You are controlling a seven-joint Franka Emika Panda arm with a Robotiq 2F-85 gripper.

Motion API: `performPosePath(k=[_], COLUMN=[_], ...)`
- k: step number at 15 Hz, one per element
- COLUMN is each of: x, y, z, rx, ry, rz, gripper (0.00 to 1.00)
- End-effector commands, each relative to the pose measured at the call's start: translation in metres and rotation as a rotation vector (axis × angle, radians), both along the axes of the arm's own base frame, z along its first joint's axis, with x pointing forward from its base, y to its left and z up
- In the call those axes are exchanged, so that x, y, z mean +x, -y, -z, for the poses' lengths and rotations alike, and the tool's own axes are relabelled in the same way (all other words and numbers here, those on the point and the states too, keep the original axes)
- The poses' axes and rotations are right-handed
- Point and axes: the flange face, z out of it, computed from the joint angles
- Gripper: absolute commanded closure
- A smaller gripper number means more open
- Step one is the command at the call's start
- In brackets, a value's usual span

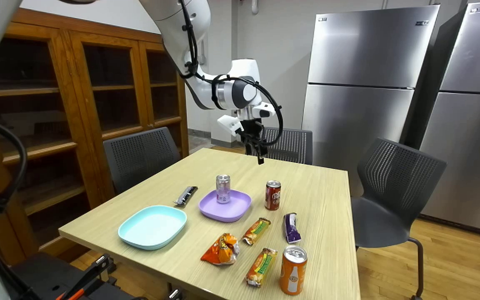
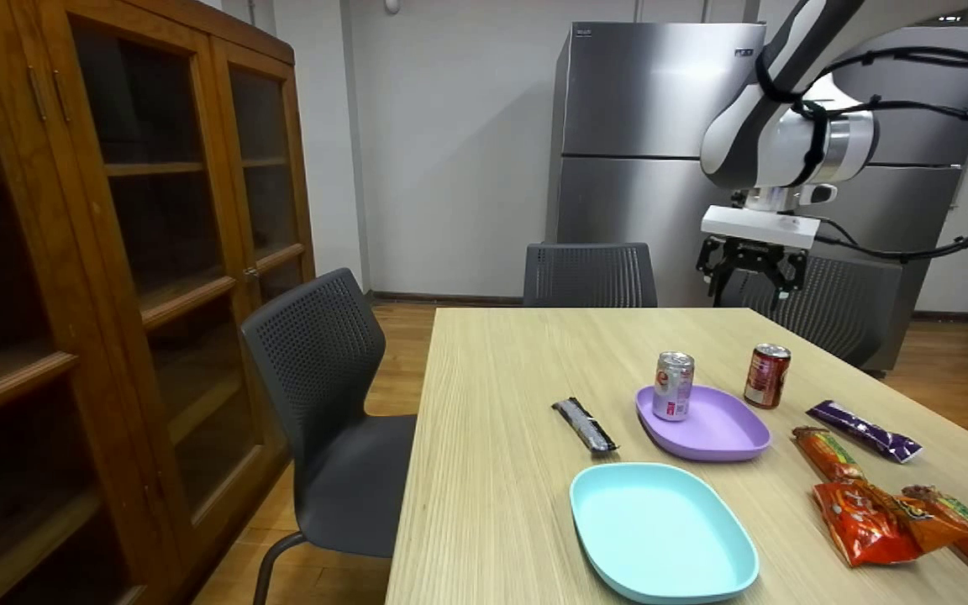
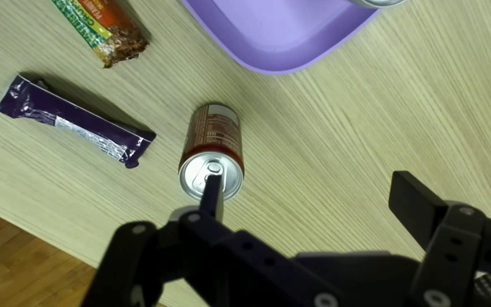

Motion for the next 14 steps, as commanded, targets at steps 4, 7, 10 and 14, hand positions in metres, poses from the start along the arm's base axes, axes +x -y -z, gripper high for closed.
performPosePath(k=[4, 7, 10, 14], x=[0.018, 0.021, 0.023, 0.026], y=[0.027, 0.039, 0.050, 0.058], z=[0.021, 0.037, 0.055, 0.074], rx=[-0.044, -0.065, -0.080, -0.095], ry=[-0.002, -0.020, -0.040, -0.060], rz=[0.067, 0.101, 0.136, 0.173], gripper=[0.00, 0.00, 0.00, 0.00])
